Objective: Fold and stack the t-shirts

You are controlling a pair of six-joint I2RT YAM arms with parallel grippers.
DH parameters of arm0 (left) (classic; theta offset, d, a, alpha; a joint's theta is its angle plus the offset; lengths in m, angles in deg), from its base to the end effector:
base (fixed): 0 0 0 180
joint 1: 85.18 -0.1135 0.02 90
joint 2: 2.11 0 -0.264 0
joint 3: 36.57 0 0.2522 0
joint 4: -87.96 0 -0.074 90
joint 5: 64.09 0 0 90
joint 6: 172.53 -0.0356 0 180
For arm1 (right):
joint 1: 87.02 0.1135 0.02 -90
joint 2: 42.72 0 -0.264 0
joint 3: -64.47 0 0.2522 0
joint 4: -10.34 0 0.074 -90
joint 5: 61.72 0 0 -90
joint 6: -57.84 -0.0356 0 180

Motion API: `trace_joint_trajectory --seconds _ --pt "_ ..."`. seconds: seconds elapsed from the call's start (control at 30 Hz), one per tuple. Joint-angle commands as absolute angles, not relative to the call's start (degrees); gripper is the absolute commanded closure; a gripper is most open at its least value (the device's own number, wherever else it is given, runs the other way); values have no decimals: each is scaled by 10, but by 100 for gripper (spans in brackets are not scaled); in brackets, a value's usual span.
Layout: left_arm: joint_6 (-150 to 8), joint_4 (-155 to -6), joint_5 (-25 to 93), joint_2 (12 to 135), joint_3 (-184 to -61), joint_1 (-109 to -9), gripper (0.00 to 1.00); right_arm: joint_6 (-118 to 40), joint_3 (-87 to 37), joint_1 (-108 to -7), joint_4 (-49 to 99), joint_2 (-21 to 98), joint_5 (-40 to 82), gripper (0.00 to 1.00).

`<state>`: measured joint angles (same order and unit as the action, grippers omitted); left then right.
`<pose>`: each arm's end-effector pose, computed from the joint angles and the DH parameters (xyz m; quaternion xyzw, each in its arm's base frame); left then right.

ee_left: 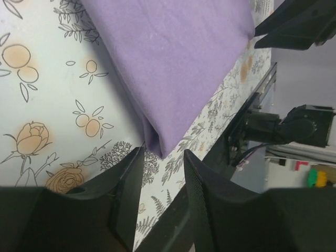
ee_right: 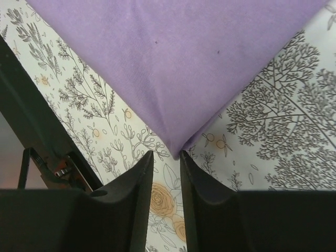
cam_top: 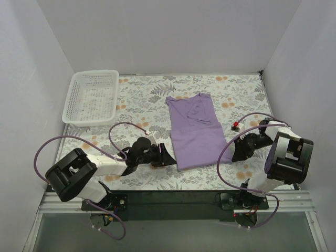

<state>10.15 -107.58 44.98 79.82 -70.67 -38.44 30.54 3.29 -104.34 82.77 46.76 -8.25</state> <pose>0.1582 -0.1851 0.1305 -0.2635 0.8265 -0.4967 0.0290 0.2169 -0.0454 0.1571 -0.3377 0.8836 0.2961 0.1326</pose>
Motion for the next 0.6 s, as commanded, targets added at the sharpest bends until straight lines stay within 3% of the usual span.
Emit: trace_joint_trajectory --seconds 0.0,0.17,0.23,0.27,0.37,0.43,0.57 --pt "22 -1010 443 752 -745 -380 62 334 2 -1050 856 433 -81 65" --pt "-175 -857 407 689 -822 -328 57 422 -27 -1050 863 374 -64 57" --pt "-308 -811 376 680 -849 -290 56 549 -29 -1050 892 339 -102 43" --pt "-360 -807 375 671 -850 -281 56 609 -21 -1050 904 308 -118 28" --pt "-526 -814 380 652 -827 -241 50 862 81 -1047 906 249 -157 2" --pt "-626 -833 392 655 -806 -224 47 966 144 -1030 887 201 -158 2" --pt "-677 -865 396 703 -813 -215 46 916 171 -976 814 178 -125 4"
